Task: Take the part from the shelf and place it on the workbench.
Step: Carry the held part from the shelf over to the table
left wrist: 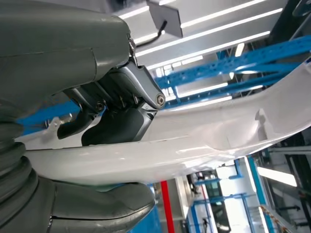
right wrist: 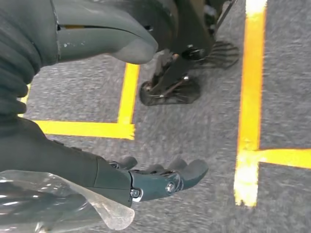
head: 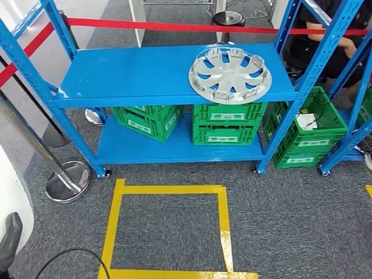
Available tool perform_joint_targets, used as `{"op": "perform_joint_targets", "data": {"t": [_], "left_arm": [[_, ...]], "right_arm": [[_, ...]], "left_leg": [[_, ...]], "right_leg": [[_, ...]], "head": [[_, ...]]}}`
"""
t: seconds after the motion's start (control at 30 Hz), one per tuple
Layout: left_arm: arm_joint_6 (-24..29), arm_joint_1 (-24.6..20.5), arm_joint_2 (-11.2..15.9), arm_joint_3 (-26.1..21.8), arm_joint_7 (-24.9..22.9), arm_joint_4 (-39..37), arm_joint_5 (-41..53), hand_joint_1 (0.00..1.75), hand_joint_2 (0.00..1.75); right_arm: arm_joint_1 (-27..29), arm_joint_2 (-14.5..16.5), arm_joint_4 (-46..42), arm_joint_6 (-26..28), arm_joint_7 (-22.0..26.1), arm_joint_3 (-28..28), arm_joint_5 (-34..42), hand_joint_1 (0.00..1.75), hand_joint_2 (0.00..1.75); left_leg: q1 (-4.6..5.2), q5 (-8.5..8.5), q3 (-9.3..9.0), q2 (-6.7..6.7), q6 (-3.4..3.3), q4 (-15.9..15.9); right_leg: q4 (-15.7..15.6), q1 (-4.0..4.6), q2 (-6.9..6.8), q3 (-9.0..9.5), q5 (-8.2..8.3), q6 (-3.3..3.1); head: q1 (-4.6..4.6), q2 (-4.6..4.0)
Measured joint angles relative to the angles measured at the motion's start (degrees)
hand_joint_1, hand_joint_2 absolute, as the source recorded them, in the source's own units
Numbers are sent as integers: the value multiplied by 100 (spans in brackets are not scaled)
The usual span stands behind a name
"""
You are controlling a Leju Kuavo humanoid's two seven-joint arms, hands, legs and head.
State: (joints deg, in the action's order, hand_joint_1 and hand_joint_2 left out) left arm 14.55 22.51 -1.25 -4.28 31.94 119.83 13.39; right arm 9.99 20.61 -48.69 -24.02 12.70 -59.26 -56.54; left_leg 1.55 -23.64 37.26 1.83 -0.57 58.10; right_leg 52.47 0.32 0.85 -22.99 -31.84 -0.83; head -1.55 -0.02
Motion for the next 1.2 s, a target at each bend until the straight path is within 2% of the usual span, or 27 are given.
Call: {"op": "perform_joint_targets", "data": {"t": [0.03,0.1,0.13,0.17,0.2,0.27,0.33,0.37,0.43,0.5,0.57,0.6,0.63,0.67,0.7,0.77,0.83,0.87,0.93,0.97,1.0,1.03,1.07,1.1,1.13,1.17,1.2], "left_arm": [[7,7,-3,-14,4,3,-3,175,175],[18,24,-10,-44,23,7,-15,175,175],[20,38,-13,-65,36,9,-27,175,175],[19,57,-17,-91,50,15,-42,175,175],[19,79,-21,-120,62,27,-54,175,175],[19,114,-29,-166,79,62,-73,175,175],[20,135,-38,-198,92,104,-82,175,175],[17,145,-44,-220,99,124,-85,175,175],[-4,181,-62,-275,105,157,-85,175,175],[-45,210,-99,-323,114,183,-82,175,175],[-74,220,-138,-355,126,195,-80,175,175],[-81,224,-153,-371,133,196,-80,175,175],[-88,228,-169,-390,140,196,-80,175,175],[-102,233,-187,-412,151,196,-79,175,175],[-119,237,-208,-431,162,196,-77,175,175],[-153,243,-246,-466,175,197,-74,175,175],[-173,248,-272,-492,176,204,-74,175,175],[-180,250,-281,-509,178,209,-75,175,175],[-190,260,-304,-553,184,222,-78,175,175],[-192,267,-317,-576,195,230,-81,175,175],[-193,269,-327,-595,210,237,-88,175,175],[-194,262,-332,-610,230,242,-107,175,175],[-196,249,-338,-621,247,244,-134,175,175],[-198,232,-344,-628,259,244,-164,175,175],[-199,219,-351,-633,264,244,-192,175,175],[-200,213,-358,-640,267,244,-210,175,175],[-202,212,-363,-648,269,244,-217,175,175]], "right_arm": [[21,2,-8,-7,2,12,-1,0,175],[61,0,-28,-17,10,49,7,0,175],[71,0,-40,-19,15,74,16,0,175],[82,0,-58,-19,19,101,30,0,175],[92,0,-73,-19,22,128,42,0,175],[119,0,-102,-19,25,177,56,0,175],[133,0,-125,-17,26,225,62,0,175],[135,0,-133,-16,19,246,66,0,175],[147,0,-159,-18,-37,287,88,0,175],[190,0,-206,-24,-114,342,142,0,175],[256,0,-248,-26,-160,398,186,0,175],[289,0,-262,-25,-175,418,206,0,175],[319,0,-279,-22,-202,440,243,0,175],[351,0,-305,-19,-233,476,301,0,175],[379,0,-337,-15,-270,522,368,0,175],[423,0,-409,-10,-335,625,473,0,175],[452,-2,-473,-11,-371,704,518,0,175],[471,-2,-502,-13,-389,740,541,0,175],[514,0,-558,-13,-419,820,597,0,175],[530,0,-588,0,-425,861,626,0,175],[546,1,-618,20,-420,902,649,0,175],[565,1,-639,46,-398,938,659,0,175],[581,0,-657,71,-364,966,648,0,175],[596,0,-669,91,-323,985,621,0,175],[602,0,-675,104,-283,995,587,0,175],[600,0,-679,114,-255,999,558,0,175],[592,0,-684,123,-236,1002,538,0,175]], "left_leg": [[-27,-283,59,-44,42,248],[-102,-863,201,-99,135,1043],[-139,-960,227,-108,172,1355],[-174,-931,184,-117,207,1519],[-203,-794,42,-135,235,1437],[-237,-505,-455,-277,261,742],[-199,-460,-833,-468,218,69],[-171,-491,-883,-506,184,-61],[-155,-477,-881,-442,100,-155],[-181,-433,-853,-335,8,-241],[-190,-384,-764,-233,-61,-266],[-180,-352,-699,-188,-80,-243],[-168,-320,-630,-136,-90,-211],[-155,-285,-556,-77,-93,-172],[-144,-252,-481,-17,-92,-131],[-133,-171,-326,120,-70,-55],[-124,-76,-210,247,-23,-12],[-128,-24,-177,307,11,-13],[-141,77,-137,428,88,-41],[-141,54,-105,392,122,-21],[-140,-67,-64,296,152,63],[-144,-291,-6,160,181,252],[-153,-585,60,11,213,544],[-175,-846,127,-65,246,898],[-201,-997,173,-101,278,1246],[-226,-1011,170,-116,304,1487],[-248,-906,88,-131,324,1540]], "right_leg": [[8,-7,-76,-59,45,-29],[58,-10,-235,-197,131,-52],[100,-17,-304,-267,163,-40],[150,-27,-373,-344,191,-23],[204,-40,-437,-415,210,-6],[295,-59,-552,-533,227,25],[366,-54,-655,-609,253,80],[384,-52,-702,-638,276,120],[397,-59,-771,-670,304,200],[549,-86,-549,-762,98,248],[1133,-103,-211,-974,-365,278],[1514,-101,-138,-1082,-572,284],[1824,-95,-110,-1150,-683,285],[1956,-90,-99,-1136,-662,276],[1886,-86,-87,-1029,-533,258],[1219,-83,65,-576,-212,191],[515,-82,305,-158,-149,145],[348,-74,365,-82,-188,137],[286,-67,268,-114,-148,122],[271,-77,186,-152,-111,96],[257,-89,99,-189,-65,64],[246,-103,5,-232,-18,39],[247,-98,-90,-272,19,22],[249,-95,-183,-313,54,17],[253,-93,-280,-356,88,24],[258,-92,-372,-397,118,33],[265,-92,-458,-438,145,47]], "head": [[8,0],[28,0],[26,0],[28,0],[28,0],[30,0],[31,0],[29,0],[24,0],[14,1],[-19,2],[-38,2],[-45,2],[-50,2],[-52,2],[-53,2],[-50,2],[-50,2],[-59,2],[-59,2],[-45,2],[-26,2],[-6,2],[10,2],[14,2],[15,2],[15,2]]}}
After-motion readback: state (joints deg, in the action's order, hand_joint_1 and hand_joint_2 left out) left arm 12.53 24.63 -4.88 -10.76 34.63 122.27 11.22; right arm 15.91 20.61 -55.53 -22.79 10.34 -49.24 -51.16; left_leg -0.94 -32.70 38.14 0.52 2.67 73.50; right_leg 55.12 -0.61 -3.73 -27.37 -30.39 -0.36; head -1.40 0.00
